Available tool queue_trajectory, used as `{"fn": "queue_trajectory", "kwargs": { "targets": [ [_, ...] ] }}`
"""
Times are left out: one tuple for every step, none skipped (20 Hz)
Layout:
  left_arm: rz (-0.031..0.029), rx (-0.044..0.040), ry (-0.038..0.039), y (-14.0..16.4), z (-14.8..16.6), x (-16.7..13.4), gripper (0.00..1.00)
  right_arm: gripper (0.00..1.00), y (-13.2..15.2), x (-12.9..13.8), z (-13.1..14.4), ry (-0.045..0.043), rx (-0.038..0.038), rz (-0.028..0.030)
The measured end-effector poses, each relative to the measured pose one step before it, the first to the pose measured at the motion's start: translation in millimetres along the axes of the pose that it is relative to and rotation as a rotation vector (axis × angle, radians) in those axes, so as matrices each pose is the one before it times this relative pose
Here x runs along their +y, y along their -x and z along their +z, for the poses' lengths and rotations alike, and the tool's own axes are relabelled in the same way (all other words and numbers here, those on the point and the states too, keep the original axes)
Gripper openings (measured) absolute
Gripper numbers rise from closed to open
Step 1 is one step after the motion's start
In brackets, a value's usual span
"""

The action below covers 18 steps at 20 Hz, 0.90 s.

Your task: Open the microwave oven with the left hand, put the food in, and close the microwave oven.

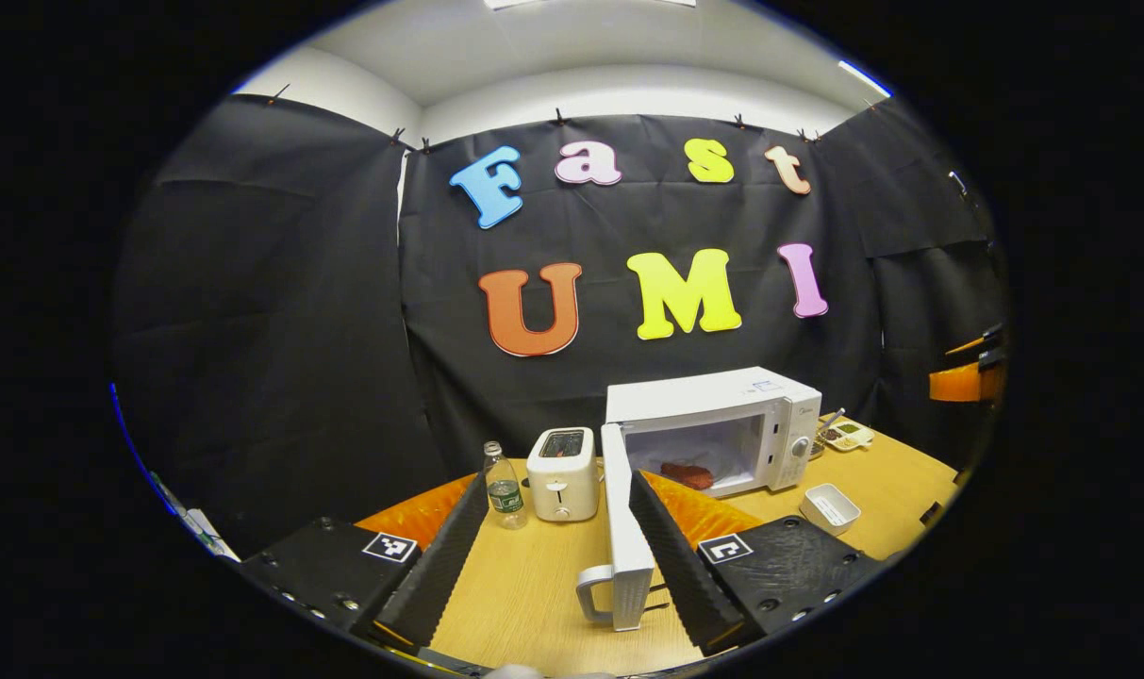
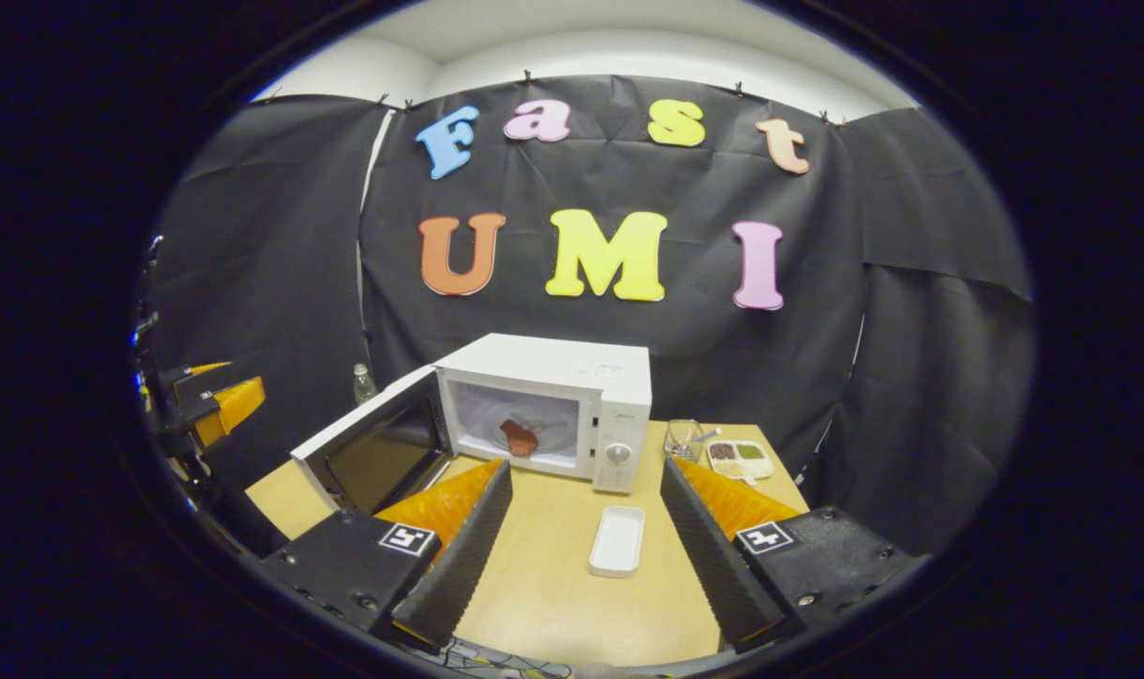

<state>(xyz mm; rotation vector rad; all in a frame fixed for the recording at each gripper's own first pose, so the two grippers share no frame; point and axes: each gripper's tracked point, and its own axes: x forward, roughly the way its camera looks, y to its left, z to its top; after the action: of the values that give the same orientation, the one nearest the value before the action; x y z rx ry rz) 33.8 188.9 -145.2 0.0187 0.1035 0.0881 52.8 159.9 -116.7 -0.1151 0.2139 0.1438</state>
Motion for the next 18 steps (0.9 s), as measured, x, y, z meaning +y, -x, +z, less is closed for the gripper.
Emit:
{"fn": "queue_trajectory", "kwargs": {
  "targets": [
    [-0.01001, 0.00772, 0.00105, -1.54, -4.93, -1.68, 0.91, 0.91, 1.47, -0.42, -3.76, -0.00695, 0.00934, -0.00532],
    [-0.03357, 0.00517, 0.00903, -0.11, -3.56, -6.04, 0.65, 1.0, 1.24, 0.31, -1.44, -0.00847, 0.00784, 0.00116],
    [-0.0258, -0.02071, 0.00371, -0.91, 2.68, -5.96, 0.68, 1.0, 1.22, -0.49, 1.14, -0.0102, 0.00219, -0.00096],
    [0.02649, -0.02556, -0.01453, -2.75, 1.84, 10.54, 0.39, 0.92, 0.06, -1.4, 0.09, -0.00542, 0.00613, -0.00244],
    [0.03366, -0.00518, -0.01406, -3.72, -4.55, 11.22, 0.09, 1.0, 0.15, -2.06, -0.47, -0.00063, 0.0074, -0.00567],
    [0.01352, 0.01062, 0.00582, -2.63, -10.06, 4.39, 0.0, 1.0, 0.36, -2.34, 1.09, -0.00226, 0.00261, -0.00521],
    [-0.01081, -0.00086, 0.01733, -3.26, -7.8, -1.49, 0.0, 1.0, 1.19, 0.21, 0.49, -0.00515, 0.00217, -0.00102],
    [-0.00368, -0.00467, 0.00641, -4.69, -5.59, 0.96, 0.0, 1.0, 0.49, -1.4, -0.02, 0.00018, 0.00581, -0.00577],
    [0.00724, 0.02904, -0.00273, -5.5, -12.97, 5.61, 0.0, 1.0, 0.51, -1.2, -0.3, 0.0036, 0.0076, -0.0061],
    [0.00496, 0.01629, 0.00733, -4.5, -10.21, 3.78, 0.0, 1.0, 2.06, -0.91, 1.11, 0.00075, 0.00092, -0.00646],
    [-0.00727, 0.02444, 0.01311, -5.66, -14.54, -0.63, 0.0, 0.91, 1.78, -1.79, 0.81, -0.00328, -0.00296, -0.00955],
    [-0.00334, 0.0306, 0.00751, -4.88, -12.93, 0.0, 0.0, 0.91, 1.34, -0.69, 0.34, -0.00835, 0.00246, -0.00421],
    [-0.00121, 0.00709, -0.00413, -2.65, -8.1, 0.35, 0.0, 1.0, 0.23, 0.99, -3.16, -0.00899, 0.01006, 0.00069],
    [-0.00535, 0.01712, 0.00402, -1.97, -9.81, -0.56, 0.0, 1.0, 0.2, 1.87, -1.89, -0.00423, 0.00876, 0.00507],
    [-0.00471, 0.01484, -0.00036, -2.31, -7.6, -2.37, 0.0, 1.0, 0.38, -1.32, -0.51, 0.00301, 0.00465, -0.00112],
    [-0.00483, 0.01944, -0.00106, -4.6, -8.42, -2.82, 0.0, 1.0, -0.13, -3.26, -0.41, 0.00603, 0.00393, -0.00737],
    [-0.00321, 0.01286, 0.0048, -2.26, -6.55, -3.24, 0.0, 1.0, -0.85, -1.55, -0.26, -0.00187, 0.00634, -0.00117],
    [-0.0136, -0.00041, 0.00048, 0.38, -0.25, -5.57, 0.0, 1.0, -0.6, -1.32, -0.2, -0.00544, 0.00336, 0.00193]
  ]
}}
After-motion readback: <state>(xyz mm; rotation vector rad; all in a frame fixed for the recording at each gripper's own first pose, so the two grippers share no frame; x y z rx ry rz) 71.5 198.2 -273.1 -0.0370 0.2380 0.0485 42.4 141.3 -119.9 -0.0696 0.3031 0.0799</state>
